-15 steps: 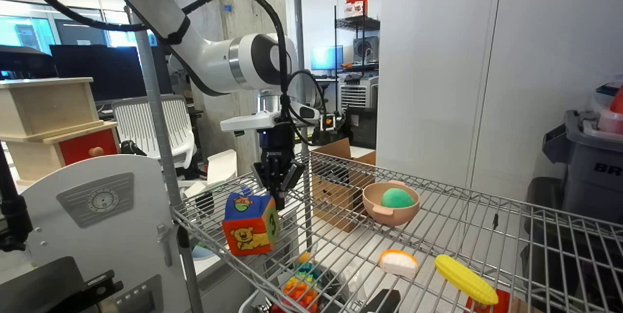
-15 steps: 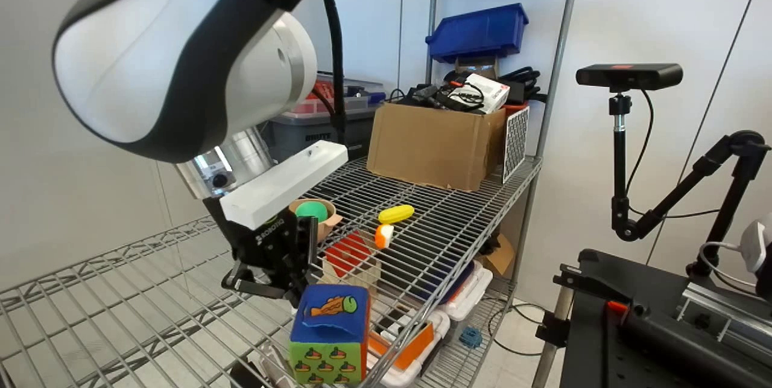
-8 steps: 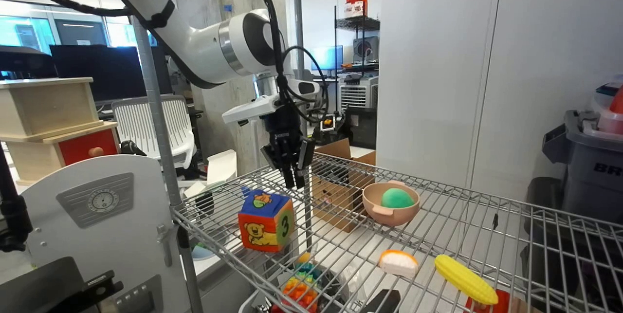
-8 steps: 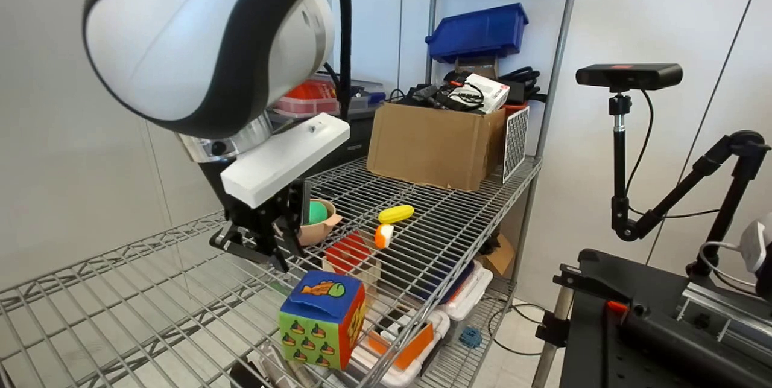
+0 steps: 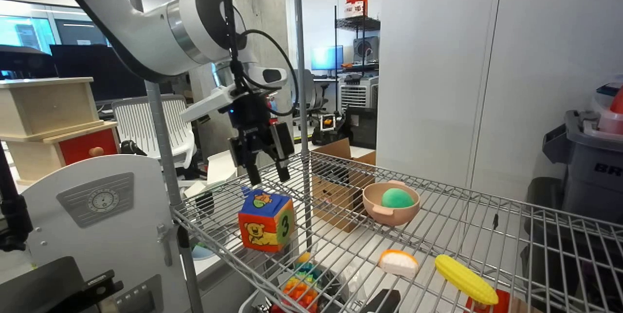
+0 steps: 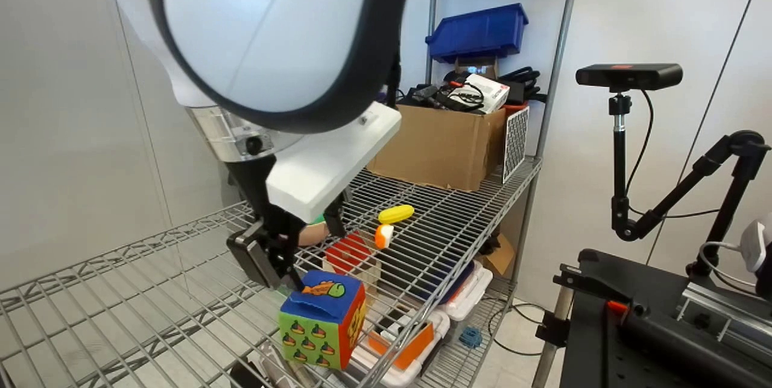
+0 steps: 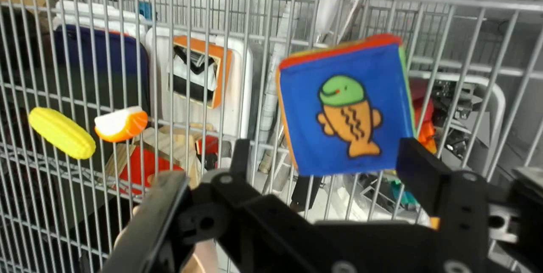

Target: Move the cube to the right, remove the green object from the bowl and put it on the shelf

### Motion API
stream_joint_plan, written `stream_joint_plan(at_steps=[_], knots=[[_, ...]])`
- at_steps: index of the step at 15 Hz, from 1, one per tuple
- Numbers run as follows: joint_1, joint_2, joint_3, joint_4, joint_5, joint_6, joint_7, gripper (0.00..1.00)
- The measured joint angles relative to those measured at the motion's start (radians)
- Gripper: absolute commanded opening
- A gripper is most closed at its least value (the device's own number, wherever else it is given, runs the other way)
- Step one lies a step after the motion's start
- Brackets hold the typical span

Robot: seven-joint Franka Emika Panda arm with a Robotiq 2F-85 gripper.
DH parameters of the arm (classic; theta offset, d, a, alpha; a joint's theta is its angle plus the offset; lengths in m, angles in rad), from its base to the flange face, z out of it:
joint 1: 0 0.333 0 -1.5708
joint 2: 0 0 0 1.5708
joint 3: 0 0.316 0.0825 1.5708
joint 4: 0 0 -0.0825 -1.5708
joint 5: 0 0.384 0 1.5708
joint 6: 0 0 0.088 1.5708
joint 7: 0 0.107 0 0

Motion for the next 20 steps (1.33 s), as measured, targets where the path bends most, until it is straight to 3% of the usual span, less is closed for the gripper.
stream_joint_plan(at_steps=[6,9,14,20], knots=[[0.014,-0.192,0.015,-0.336,-0.066,0.01,0.025,1.0],[0.004,-0.229,0.018,-0.434,-0.112,0.057,0.025,1.0],[-0.017,-0.218,0.016,-0.435,-0.196,0.139,0.026,1.0],[-0.033,-0.174,0.016,-0.286,-0.233,0.147,0.01,1.0]])
